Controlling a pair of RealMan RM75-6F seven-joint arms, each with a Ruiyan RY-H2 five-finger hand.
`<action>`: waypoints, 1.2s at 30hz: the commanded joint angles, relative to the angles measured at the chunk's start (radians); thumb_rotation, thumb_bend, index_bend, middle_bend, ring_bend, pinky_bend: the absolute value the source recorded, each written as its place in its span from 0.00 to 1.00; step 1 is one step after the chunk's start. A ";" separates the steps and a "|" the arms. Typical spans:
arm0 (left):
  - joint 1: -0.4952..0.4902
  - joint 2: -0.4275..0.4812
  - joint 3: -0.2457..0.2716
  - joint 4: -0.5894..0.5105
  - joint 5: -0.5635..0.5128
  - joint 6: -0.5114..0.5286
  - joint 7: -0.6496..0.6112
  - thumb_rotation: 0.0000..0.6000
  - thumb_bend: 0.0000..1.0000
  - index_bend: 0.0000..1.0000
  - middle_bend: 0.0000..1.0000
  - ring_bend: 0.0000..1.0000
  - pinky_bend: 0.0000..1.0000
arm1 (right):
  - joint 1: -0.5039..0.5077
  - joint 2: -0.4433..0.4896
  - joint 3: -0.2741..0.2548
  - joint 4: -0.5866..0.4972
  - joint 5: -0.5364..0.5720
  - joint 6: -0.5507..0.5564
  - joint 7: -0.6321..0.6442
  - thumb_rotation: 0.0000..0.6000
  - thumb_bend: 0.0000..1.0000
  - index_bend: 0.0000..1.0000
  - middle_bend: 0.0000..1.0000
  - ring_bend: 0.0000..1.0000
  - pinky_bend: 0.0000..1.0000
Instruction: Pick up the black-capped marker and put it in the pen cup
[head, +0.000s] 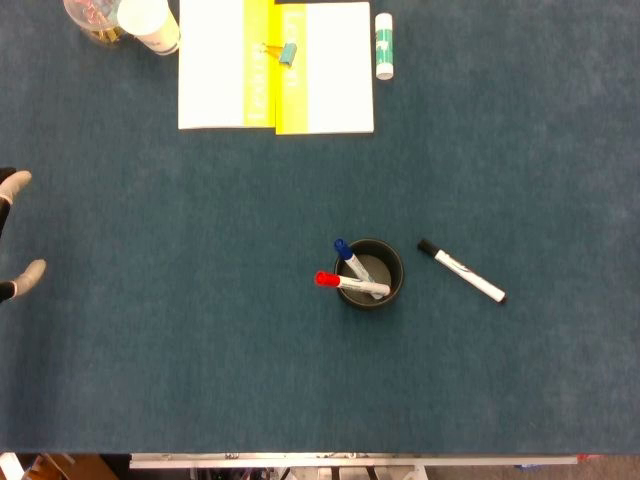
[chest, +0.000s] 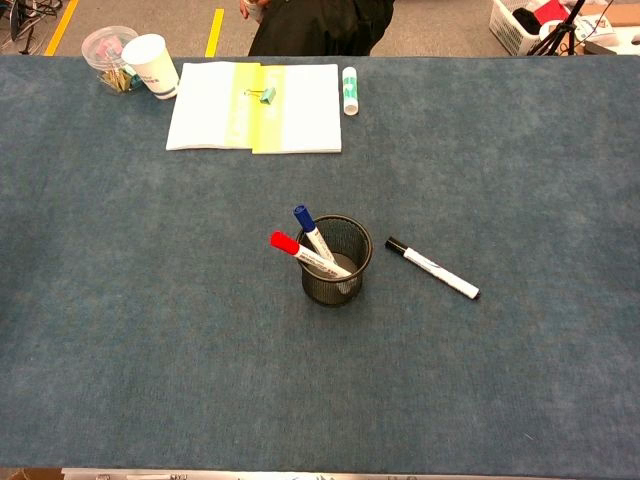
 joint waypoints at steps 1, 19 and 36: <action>0.000 -0.002 0.002 0.002 -0.001 -0.004 0.000 1.00 0.15 0.17 0.18 0.18 0.15 | 0.004 0.002 -0.004 -0.004 0.003 -0.012 -0.008 1.00 0.16 0.35 0.31 0.10 0.03; 0.005 0.003 0.010 0.002 0.016 0.007 -0.010 1.00 0.15 0.17 0.18 0.18 0.15 | 0.145 -0.019 -0.026 -0.065 -0.022 -0.238 -0.167 1.00 0.14 0.35 0.32 0.10 0.03; 0.028 0.019 0.022 0.010 0.020 0.025 -0.035 1.00 0.15 0.17 0.18 0.18 0.15 | 0.284 -0.296 -0.034 0.050 0.095 -0.420 -0.451 1.00 0.12 0.35 0.32 0.10 0.03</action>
